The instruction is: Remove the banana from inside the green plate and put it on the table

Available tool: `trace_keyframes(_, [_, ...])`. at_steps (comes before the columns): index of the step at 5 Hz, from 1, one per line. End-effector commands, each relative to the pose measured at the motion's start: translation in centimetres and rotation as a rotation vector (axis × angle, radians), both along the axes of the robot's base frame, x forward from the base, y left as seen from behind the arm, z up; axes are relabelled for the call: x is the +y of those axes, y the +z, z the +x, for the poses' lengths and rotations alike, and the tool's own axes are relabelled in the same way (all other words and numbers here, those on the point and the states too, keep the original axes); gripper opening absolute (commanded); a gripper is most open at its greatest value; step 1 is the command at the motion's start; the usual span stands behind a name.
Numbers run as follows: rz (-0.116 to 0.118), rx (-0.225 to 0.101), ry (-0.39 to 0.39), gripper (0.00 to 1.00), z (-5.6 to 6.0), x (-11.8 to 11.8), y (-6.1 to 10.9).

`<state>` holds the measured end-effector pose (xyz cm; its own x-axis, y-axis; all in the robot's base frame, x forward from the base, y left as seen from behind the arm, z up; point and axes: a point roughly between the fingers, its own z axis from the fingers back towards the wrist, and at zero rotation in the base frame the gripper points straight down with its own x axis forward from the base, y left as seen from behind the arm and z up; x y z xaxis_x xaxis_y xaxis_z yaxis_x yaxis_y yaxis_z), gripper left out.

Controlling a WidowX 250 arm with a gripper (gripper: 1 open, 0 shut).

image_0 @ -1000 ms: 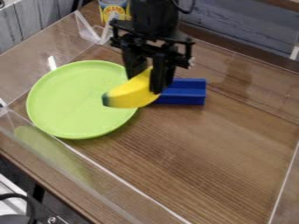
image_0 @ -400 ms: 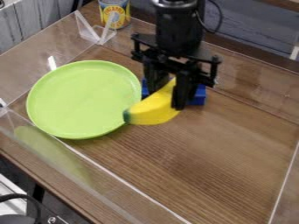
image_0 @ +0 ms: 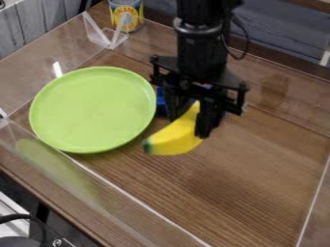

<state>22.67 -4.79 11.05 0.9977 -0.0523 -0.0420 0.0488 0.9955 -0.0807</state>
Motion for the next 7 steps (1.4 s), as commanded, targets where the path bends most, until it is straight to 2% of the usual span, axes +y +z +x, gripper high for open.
trace_keyframes(1, [-0.005, -0.030, 0.003, 0.00, 0.3, -0.4, -0.7])
trace_keyframes(3, [-0.009, -0.049, 0.008, 0.00, 0.8, -0.5, -2.9])
trace_keyframes(5, [-0.015, -0.046, 0.011, 0.00, 0.6, -0.3, -3.6])
trace_keyframes(6, [-0.018, -0.045, 0.012, 1.00, 0.6, -0.2, -3.9])
trace_keyframes(7, [-0.017, -0.039, 0.014, 1.00, 0.7, 0.2, -3.5])
